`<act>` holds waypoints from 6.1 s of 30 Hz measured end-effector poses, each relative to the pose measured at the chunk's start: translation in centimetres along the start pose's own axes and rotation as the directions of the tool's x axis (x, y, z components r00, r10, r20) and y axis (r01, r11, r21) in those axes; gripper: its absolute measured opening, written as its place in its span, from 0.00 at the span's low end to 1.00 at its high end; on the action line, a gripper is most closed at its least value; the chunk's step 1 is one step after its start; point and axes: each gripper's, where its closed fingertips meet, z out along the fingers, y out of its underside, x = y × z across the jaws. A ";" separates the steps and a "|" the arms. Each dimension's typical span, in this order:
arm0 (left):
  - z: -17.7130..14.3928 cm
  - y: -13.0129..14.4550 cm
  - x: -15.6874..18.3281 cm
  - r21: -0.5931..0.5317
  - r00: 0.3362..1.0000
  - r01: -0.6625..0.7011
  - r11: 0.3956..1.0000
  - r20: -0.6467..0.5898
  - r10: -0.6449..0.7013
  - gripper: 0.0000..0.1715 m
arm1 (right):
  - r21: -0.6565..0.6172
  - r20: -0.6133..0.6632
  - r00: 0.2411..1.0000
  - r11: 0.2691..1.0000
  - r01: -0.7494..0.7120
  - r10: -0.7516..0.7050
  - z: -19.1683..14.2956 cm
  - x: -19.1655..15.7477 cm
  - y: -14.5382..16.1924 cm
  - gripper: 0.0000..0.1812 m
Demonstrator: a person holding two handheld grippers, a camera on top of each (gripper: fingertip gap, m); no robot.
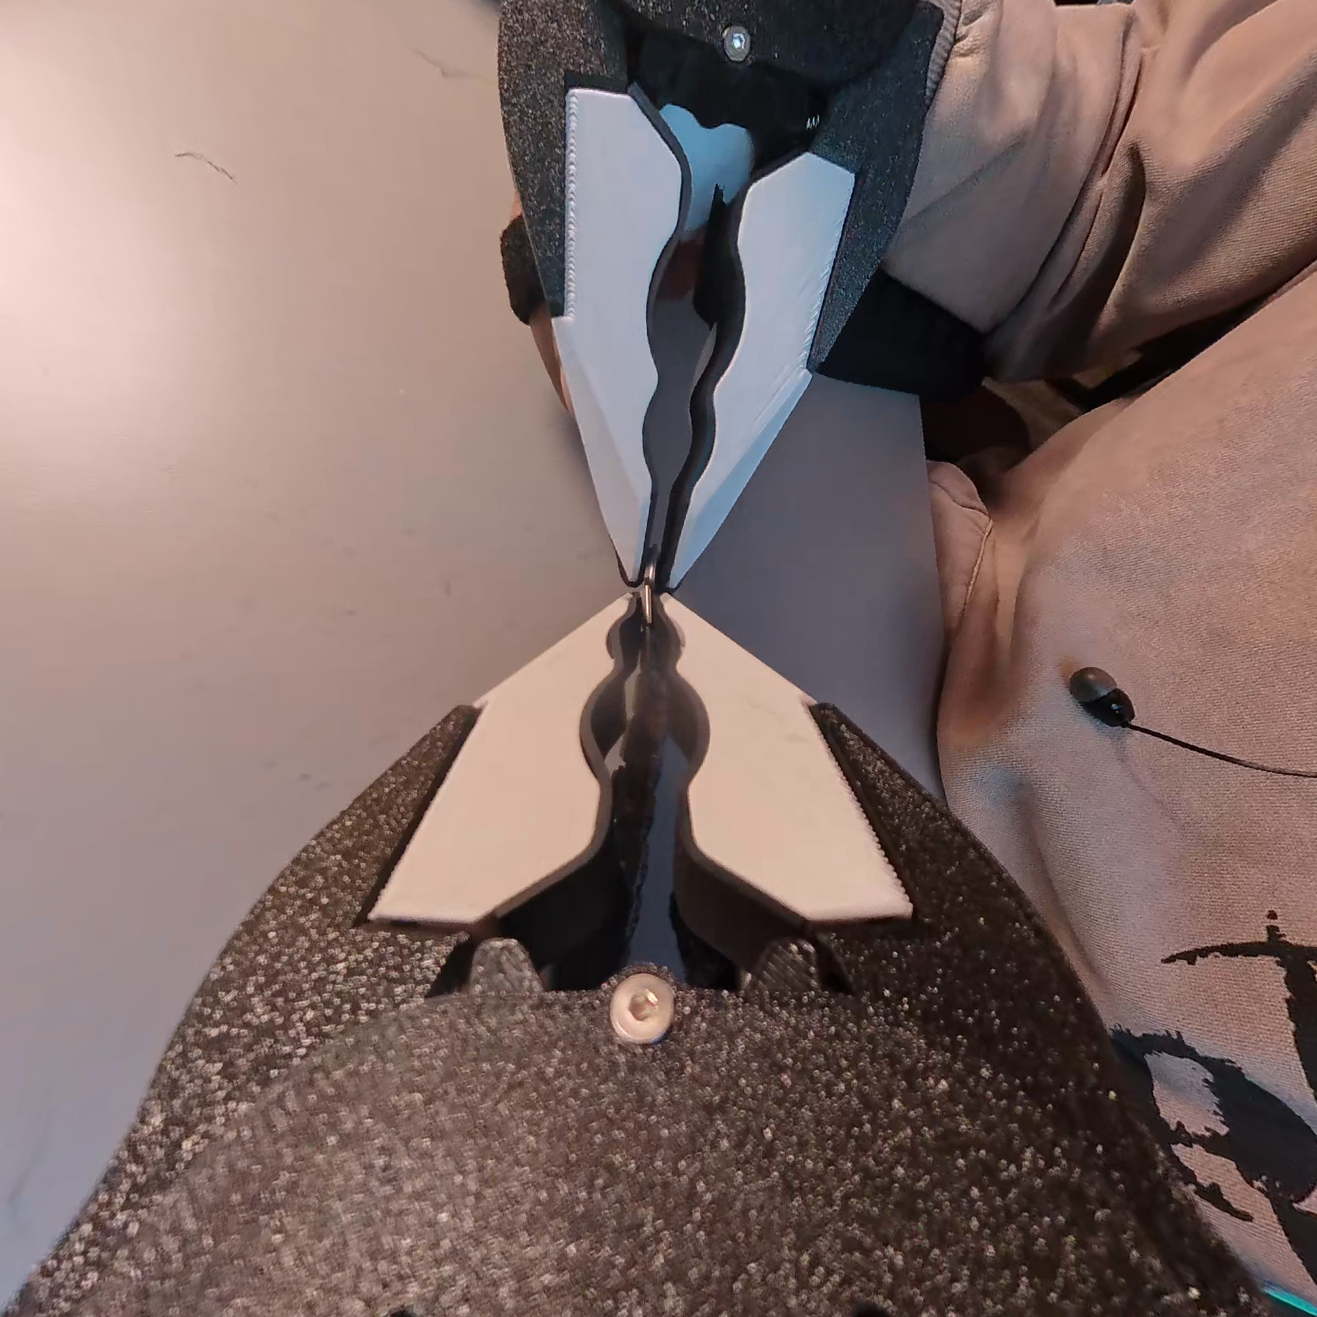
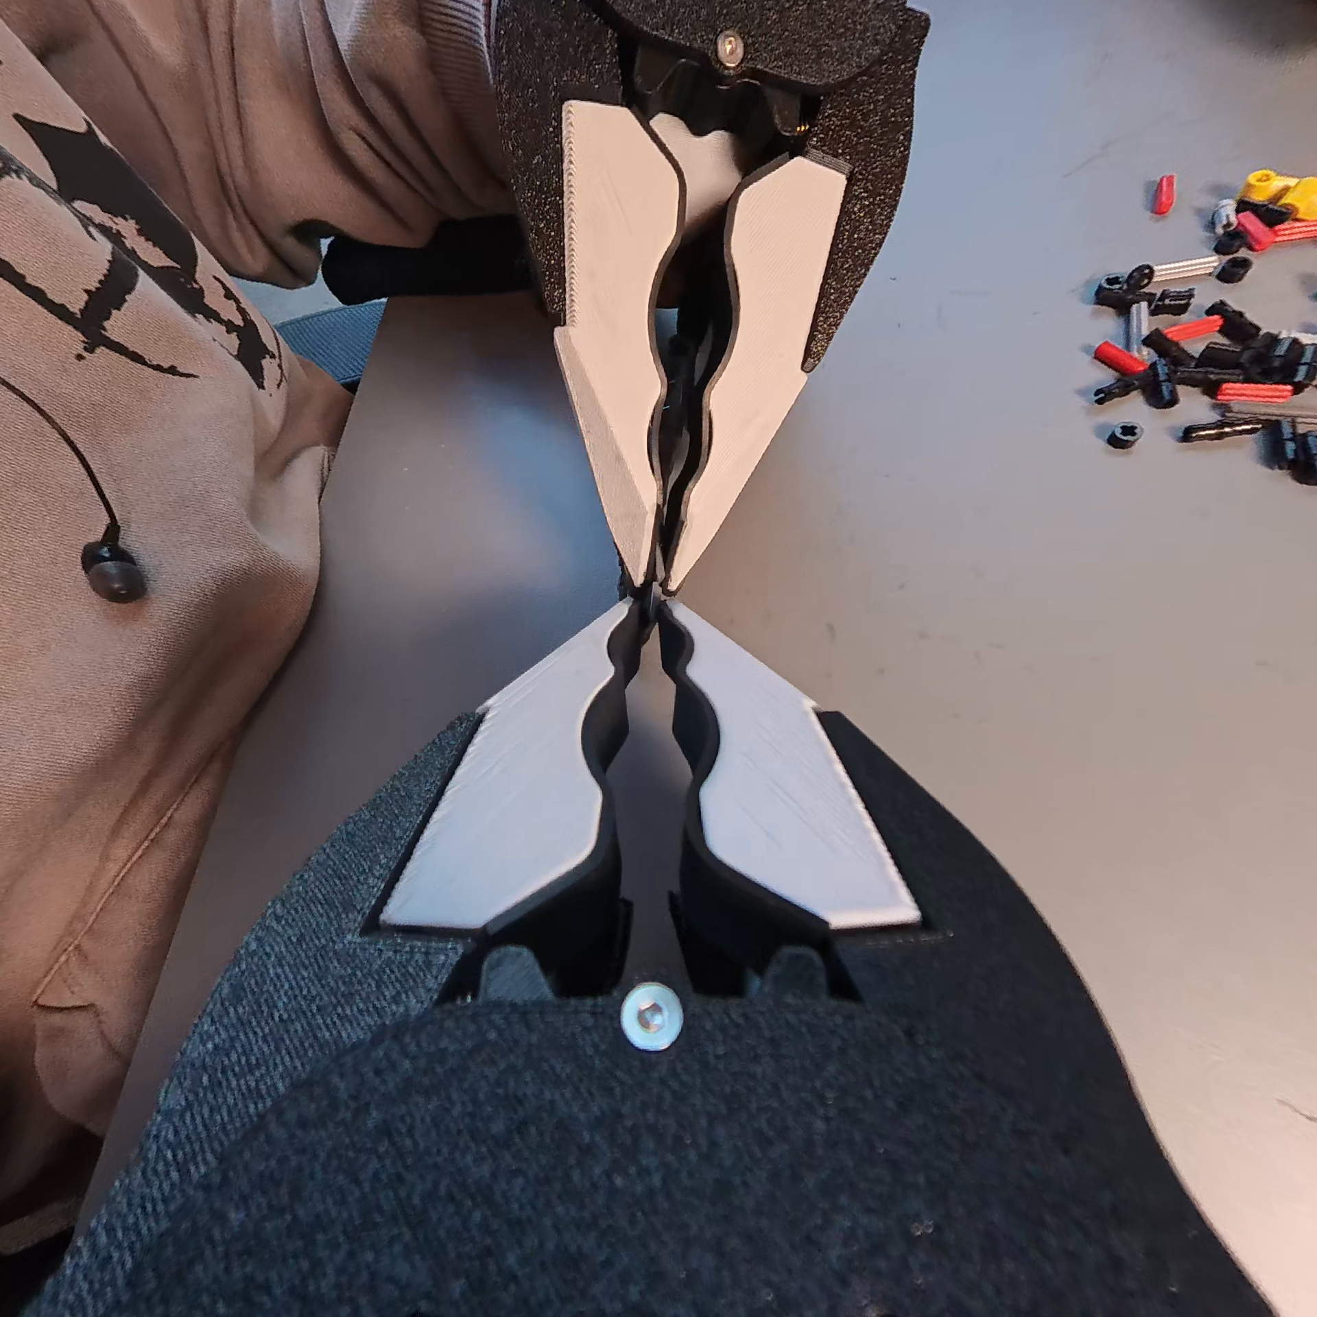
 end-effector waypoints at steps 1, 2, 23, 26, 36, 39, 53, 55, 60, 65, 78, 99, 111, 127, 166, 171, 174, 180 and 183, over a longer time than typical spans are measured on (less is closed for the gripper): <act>0.0 0.0 -0.1 0.001 1.000 -0.001 1.000 0.006 0.001 0.01 | 0.002 -0.004 1.000 1.000 -0.003 0.003 0.0 0.1 0.0 0.01; 0.0 0.0 -0.2 0.000 1.000 -0.002 1.000 0.012 0.002 0.01 | 0.002 -0.010 1.000 1.000 -0.004 0.004 0.1 0.2 0.0 0.01; -1.6 0.0 -2.5 -0.015 0.989 -0.009 1.000 0.146 0.011 0.01 | -0.029 -0.165 0.948 0.962 0.272 -0.273 0.0 -1.6 -2.3 0.00; -1.0 0.0 -2.0 -0.001 0.995 0.013 1.000 0.096 -0.013 0.01 | 0.034 -0.102 0.987 0.991 0.132 -0.127 -2.6 -0.5 -1.5 0.00; -1.9 -2.1 0.1 0.149 0.995 0.072 0.986 -0.074 -0.061 0.01 | -0.015 -0.119 0.992 0.999 0.033 -0.035 -1.3 1.0 0.3 0.14; -2.2 -2.5 0.2 0.182 0.993 0.090 0.979 -0.097 -0.073 0.01 | 0.088 -0.091 0.995 0.996 -0.020 0.028 -1.6 1.0 -1.3 0.14; -3.9 -3.4 1.5 0.258 0.973 0.149 0.955 -0.210 -0.095 0.09 | 0.182 0.054 0.995 0.979 -0.088 0.080 -0.9 -0.9 -2.9 0.03; -3.8 -2.6 1.4 0.224 0.977 0.132 0.966 -0.192 -0.089 0.07 | 0.187 0.054 0.997 0.980 -0.071 0.062 -0.9 -1.1 -3.0 0.03; -3.5 -2.3 1.6 0.201 0.980 0.111 0.973 -0.186 -0.074 0.02 | 0.190 0.062 0.997 0.981 -0.050 0.038 -1.0 -1.3 -2.9 0.03; -3.1 -2.0 1.5 0.177 0.984 0.105 0.979 -0.162 -0.076 0.01 | 0.166 0.082 0.995 0.984 -0.070 0.057 -0.8 -1.4 -2.4 0.04; -2.1 -1.3 1.2 0.127 0.995 0.054 0.990 -0.087 -0.043 0.01 | 0.203 0.069 0.987 0.967 -0.154 0.143 -0.9 -0.4 -3.0 0.01; -1.0 0.2 0.5 0.033 0.998 0.061 0.998 -0.024 -0.060 0.01 | 0.072 -0.077 0.989 0.989 0.132 -0.126 0.3 -0.9 -1.5 0.00; 0.0 0.8 0.7 -0.023 0.999 -0.021 1.000 0.033 0.022 0.01 | 0.019 -0.038 0.986 0.987 0.162 -0.161 0.5 -1.6 -0.4 0.00; 0.0 0.3 1.0 0.016 0.995 -0.091 0.996 0.054 0.090 0.01 | 0.047 0.022 0.998 0.998 0.051 -0.052 -0.3 -1.2 -0.1 0.00; -0.3 0.8 1.2 -0.139 0.941 -0.257 0.956 0.190 0.280 0.06 | 0.010 -0.103 0.963 0.968 0.250 -0.248 0.4 -1.1 -0.8 0.00; -0.2 0.6 1.0 -0.135 0.935 -0.263 0.955 0.207 0.287 0.01 | 0.010 -0.100 0.969 0.974 0.226 -0.224 0.3 -1.2 -0.7 0.00; -0.4 0.6 1.0 -0.121 0.937 -0.253 0.960 0.215 0.274 0.01 | 0.015 -0.089 0.975 0.978 0.206 -0.204 0.3 -1.4 -0.6 0.02; -0.6 0.4 0.6 -0.079 0.952 -0.205 0.976 0.217 0.217 0.01 | 0.003 -0.138 0.970 0.979 0.202 -0.200 0.4 -0.8 -0.8 0.00; -0.9 0.2 0.0 -0.030 0.973 -0.128 0.991 0.189 0.132 0.01 | -0.004 -0.178 0.962 0.978 0.210 -0.207 0.4 -0.5 -1.2 0.00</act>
